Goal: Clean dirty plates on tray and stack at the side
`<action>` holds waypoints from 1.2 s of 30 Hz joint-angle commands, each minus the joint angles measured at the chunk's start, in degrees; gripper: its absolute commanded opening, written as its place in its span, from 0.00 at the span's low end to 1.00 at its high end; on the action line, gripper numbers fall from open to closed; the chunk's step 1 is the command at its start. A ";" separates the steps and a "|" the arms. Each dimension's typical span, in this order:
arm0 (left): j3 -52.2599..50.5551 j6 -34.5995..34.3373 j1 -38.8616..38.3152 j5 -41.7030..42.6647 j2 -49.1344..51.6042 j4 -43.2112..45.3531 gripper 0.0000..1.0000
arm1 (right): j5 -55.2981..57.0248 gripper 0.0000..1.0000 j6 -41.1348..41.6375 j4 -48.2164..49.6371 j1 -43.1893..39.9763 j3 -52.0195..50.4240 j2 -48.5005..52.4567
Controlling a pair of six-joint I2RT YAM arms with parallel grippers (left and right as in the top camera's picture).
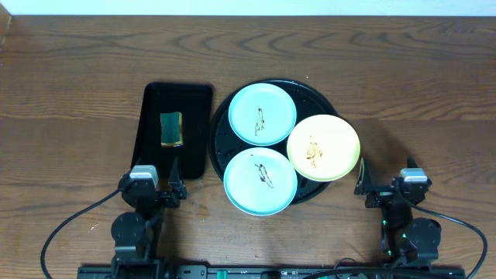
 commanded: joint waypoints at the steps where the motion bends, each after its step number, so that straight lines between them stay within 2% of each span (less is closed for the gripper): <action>1: 1.79 -1.38 0.20 0.13 2.95 -4.90 0.82 | 2.54 0.99 2.29 -1.97 0.26 1.88 2.14; 7: 9.44 -1.36 0.20 0.11 13.07 -7.76 0.82 | 2.95 0.99 2.32 -4.68 0.26 7.61 11.74; 13: 20.02 -1.36 0.20 0.15 26.62 -13.88 0.82 | 2.78 0.99 4.85 -12.92 0.26 17.62 24.85; 20: 37.73 -1.33 0.20 0.83 43.30 -29.73 0.82 | -1.14 0.99 4.48 -24.72 0.26 33.24 43.74; 24: 47.84 -1.33 0.20 0.83 51.45 -38.66 0.82 | -4.57 0.99 -3.48 -33.86 0.26 42.58 53.55; 26: 52.65 -1.33 0.20 0.81 55.19 -43.80 0.82 | -4.72 0.99 -3.87 -37.42 0.26 46.84 57.66; 29: 55.69 -1.33 0.20 0.81 58.18 -47.58 0.82 | -8.72 0.99 -3.28 -39.41 0.26 50.27 60.81; 36: 55.67 -1.36 0.20 0.83 60.26 -46.84 0.82 | -9.97 0.99 -3.08 -35.87 0.26 50.49 61.59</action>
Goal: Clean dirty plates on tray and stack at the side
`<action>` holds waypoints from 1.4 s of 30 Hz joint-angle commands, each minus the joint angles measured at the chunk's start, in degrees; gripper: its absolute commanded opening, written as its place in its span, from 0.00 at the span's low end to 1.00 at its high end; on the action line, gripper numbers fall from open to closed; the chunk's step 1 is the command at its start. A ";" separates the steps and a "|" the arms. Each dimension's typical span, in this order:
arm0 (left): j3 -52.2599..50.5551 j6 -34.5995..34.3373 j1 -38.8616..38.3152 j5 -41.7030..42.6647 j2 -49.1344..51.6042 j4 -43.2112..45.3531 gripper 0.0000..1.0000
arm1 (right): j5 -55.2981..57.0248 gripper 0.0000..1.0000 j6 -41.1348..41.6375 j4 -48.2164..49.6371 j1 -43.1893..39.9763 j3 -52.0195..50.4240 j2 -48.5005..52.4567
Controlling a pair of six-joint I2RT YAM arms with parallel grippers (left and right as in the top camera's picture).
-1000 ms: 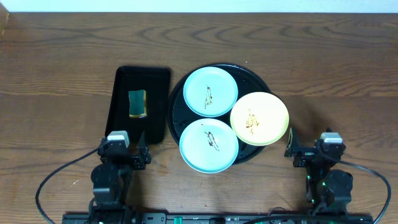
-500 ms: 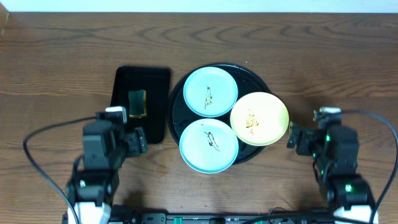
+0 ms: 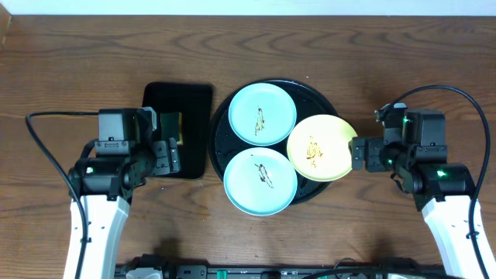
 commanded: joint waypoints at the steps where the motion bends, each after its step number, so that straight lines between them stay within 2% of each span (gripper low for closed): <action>1: 1.09 -0.33 0.20 0.57 0.96 1.84 0.82 | -1.03 0.99 -0.98 1.73 0.26 1.20 0.26; 8: 2.73 2.32 0.20 -0.57 4.07 11.63 0.81 | 2.93 0.99 2.89 2.38 0.26 1.20 0.39; 14: 9.81 5.16 0.20 -1.86 14.32 12.09 0.78 | 2.93 0.99 3.78 2.80 0.26 1.20 0.39; 23: 9.94 5.33 0.20 -4.00 29.24 14.75 0.75 | 2.93 0.99 3.96 2.80 0.26 1.20 0.39; 34: 9.94 5.35 0.20 -4.00 41.07 18.56 0.74 | 2.93 0.99 3.96 2.75 0.26 1.20 0.39; 39: 9.94 5.33 0.20 -3.98 43.91 19.28 0.68 | 2.93 0.99 3.96 2.75 0.26 1.20 0.39; 42: 9.94 5.33 0.20 -3.98 44.39 19.43 0.58 | 2.93 0.99 3.96 2.75 0.26 1.20 0.39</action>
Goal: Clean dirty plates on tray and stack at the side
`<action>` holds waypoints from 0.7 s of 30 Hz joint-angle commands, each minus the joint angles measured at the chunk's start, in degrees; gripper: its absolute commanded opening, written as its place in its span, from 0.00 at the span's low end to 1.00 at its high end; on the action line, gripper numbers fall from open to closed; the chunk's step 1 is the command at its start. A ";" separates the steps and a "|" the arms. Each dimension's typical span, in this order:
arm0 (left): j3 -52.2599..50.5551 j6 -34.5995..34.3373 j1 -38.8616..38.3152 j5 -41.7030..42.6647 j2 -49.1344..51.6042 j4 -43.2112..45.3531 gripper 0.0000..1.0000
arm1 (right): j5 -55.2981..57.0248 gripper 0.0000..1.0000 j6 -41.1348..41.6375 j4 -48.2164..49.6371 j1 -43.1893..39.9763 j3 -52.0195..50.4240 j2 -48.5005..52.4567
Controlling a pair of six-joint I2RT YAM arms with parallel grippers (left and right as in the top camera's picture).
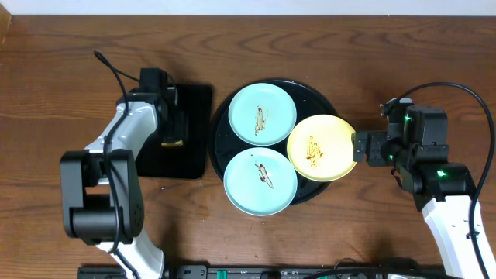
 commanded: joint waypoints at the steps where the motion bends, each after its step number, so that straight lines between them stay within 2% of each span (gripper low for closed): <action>1: 0.42 0.63 0.22 -0.68 0.44 0.28 0.55 | 0.52 0.99 0.76 0.00 0.26 1.14 0.39; 3: 0.42 0.63 0.22 -0.68 0.44 0.52 0.50 | 0.52 0.99 0.76 0.00 0.26 1.14 0.39; 8: 0.42 0.61 0.22 -0.68 0.44 0.50 0.24 | 0.52 0.99 0.76 -0.09 0.26 1.14 0.39; 11: 0.42 0.61 0.22 -0.68 0.44 0.50 0.19 | 0.52 0.99 0.76 -0.22 0.26 1.14 0.39; 13: 0.42 0.61 0.22 -0.68 0.44 0.48 0.08 | 0.52 0.99 0.76 -0.22 0.26 1.14 0.39; 21: 0.42 0.11 0.22 -0.42 -1.05 -0.61 0.07 | 3.54 0.99 2.27 -1.57 0.26 1.14 0.42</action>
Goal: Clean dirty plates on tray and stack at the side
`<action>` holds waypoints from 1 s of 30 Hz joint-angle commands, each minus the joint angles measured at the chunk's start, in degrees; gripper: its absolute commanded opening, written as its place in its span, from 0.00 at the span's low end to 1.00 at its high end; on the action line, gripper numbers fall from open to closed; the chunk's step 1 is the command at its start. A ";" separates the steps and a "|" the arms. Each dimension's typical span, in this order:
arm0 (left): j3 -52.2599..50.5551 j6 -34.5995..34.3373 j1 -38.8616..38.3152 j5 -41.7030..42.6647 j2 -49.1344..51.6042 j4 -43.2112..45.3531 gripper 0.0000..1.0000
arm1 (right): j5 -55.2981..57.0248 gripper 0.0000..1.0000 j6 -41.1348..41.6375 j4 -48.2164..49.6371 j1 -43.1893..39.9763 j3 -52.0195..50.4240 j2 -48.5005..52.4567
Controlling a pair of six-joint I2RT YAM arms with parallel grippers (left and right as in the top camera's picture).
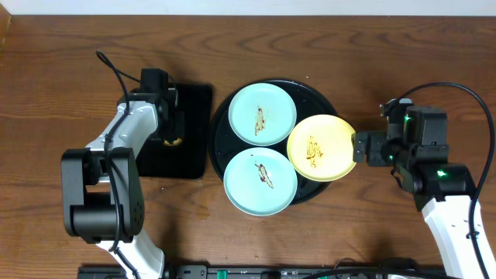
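A round black tray (pixel 221 128) holds three smeared plates: a light blue one (pixel 262 114) at the back, another light blue one (pixel 260 181) at the front, and a yellow one (pixel 323 147) overhanging the tray's right side. My right gripper (pixel 358 147) is level with the yellow plate's right rim, touching or almost touching it. My left gripper (pixel 171 130) reaches down over the sponge (pixel 172 142) in the black rectangular tray (pixel 194 132). Only a sliver of the sponge shows under it. The overhead view shows neither gripper's jaws.
The rectangular tray lies just left of the round one, almost touching it. My left arm (pixel 116 147) stretches along the table's left side, its cable (pixel 116 70) looping behind. Bare wooden table (pixel 372 54) lies behind and to the right of the trays.
My left gripper sits slightly closer to the front over the sponge. My right gripper stays at the yellow plate's rim, and the plates have not moved.
Both arms were folded at the table's front edge, with the sponge in plain view. Then the left gripper hung beside the rectangular tray and the right gripper neared the yellow plate. After that the left gripper covered the sponge, where it remains.
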 commanded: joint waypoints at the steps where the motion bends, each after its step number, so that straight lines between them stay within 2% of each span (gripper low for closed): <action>1: 0.42 -0.11 0.22 -0.22 -1.81 -1.03 0.07 | 4.31 0.99 2.91 -0.87 0.26 1.11 0.57; 5: 0.42 -0.07 0.22 4.44 -4.55 -1.66 0.07 | 5.05 0.97 3.02 0.48 0.13 1.11 2.56; 10: 0.42 -0.26 0.22 6.86 -8.17 -2.84 0.07 | 1.95 0.76 3.02 1.81 -1.14 1.11 8.52; 13: 0.42 -0.26 0.22 6.86 -9.62 -3.63 0.07 | 0.74 0.71 3.02 2.95 -2.01 1.11 12.76; 15: 0.42 -0.26 0.22 6.86 -10.38 -4.31 0.07 | 0.26 0.62 3.02 4.24 -2.54 1.11 17.18; 24: 0.39 -0.26 0.22 6.86 -10.51 -5.14 0.08 | -3.63 0.56 3.02 9.75 -2.58 1.11 28.33; 30: 0.39 -0.26 0.22 6.86 -10.51 -5.14 0.08 | -6.58 0.41 3.04 11.04 -2.58 1.11 30.73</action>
